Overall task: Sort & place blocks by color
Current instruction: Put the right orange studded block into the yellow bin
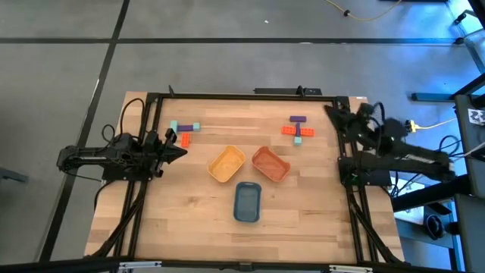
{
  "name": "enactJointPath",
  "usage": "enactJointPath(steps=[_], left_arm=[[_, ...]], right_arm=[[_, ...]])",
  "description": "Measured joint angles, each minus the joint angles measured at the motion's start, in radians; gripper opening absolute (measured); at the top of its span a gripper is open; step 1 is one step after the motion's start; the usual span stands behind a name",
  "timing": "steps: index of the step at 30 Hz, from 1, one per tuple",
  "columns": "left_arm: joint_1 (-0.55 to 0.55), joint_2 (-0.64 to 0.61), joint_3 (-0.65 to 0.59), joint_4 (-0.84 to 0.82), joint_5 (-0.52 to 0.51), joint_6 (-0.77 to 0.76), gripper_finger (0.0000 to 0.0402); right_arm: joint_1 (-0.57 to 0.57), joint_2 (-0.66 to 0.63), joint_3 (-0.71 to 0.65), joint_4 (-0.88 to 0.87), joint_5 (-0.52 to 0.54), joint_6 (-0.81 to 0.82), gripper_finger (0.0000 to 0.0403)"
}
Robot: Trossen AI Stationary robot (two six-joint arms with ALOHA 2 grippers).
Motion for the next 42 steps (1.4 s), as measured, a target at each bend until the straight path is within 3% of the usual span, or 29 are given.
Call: enactJointPath(steps=[5, 9, 13, 17, 26, 34, 42], left_arm=[[0.000, 0.000, 0.000, 0.000, 0.000, 0.000, 0.0000], [0.000, 0.000, 0.000, 0.000, 0.000, 0.000, 0.0000], [0.000, 0.000, 0.000, 0.000, 0.000, 0.000, 0.0000], [0.000, 0.000, 0.000, 0.000, 0.000, 0.000, 0.0000], [0.000, 0.000, 0.000, 0.000, 0.000, 0.000, 0.0000], [0.000, 0.000, 0.000, 0.000, 0.000, 0.000, 0.0000], [0.000, 0.000, 0.000, 0.000, 0.000, 0.000, 0.0000]], right_arm=[[-0.028, 0.240, 0.304, -0.503, -0.010, -0.057, 0.0167], [-0.124, 0.443, 0.499, -0.906, -0.087, -0.087, 0.0243], [-0.247, 0.649, 0.602, -1.211, -0.166, -0.151, 0.0297], [-0.342, 0.828, 0.634, -1.369, -0.223, -0.275, 0.0318], [-0.441, 1.125, 0.609, -1.412, -0.187, -0.599, 0.0320], [-0.444, 1.302, 0.607, -1.312, -0.034, -0.740, 0.0320], [-0.443, 1.418, 0.607, -1.275, -0.010, -0.849, 0.0320]])
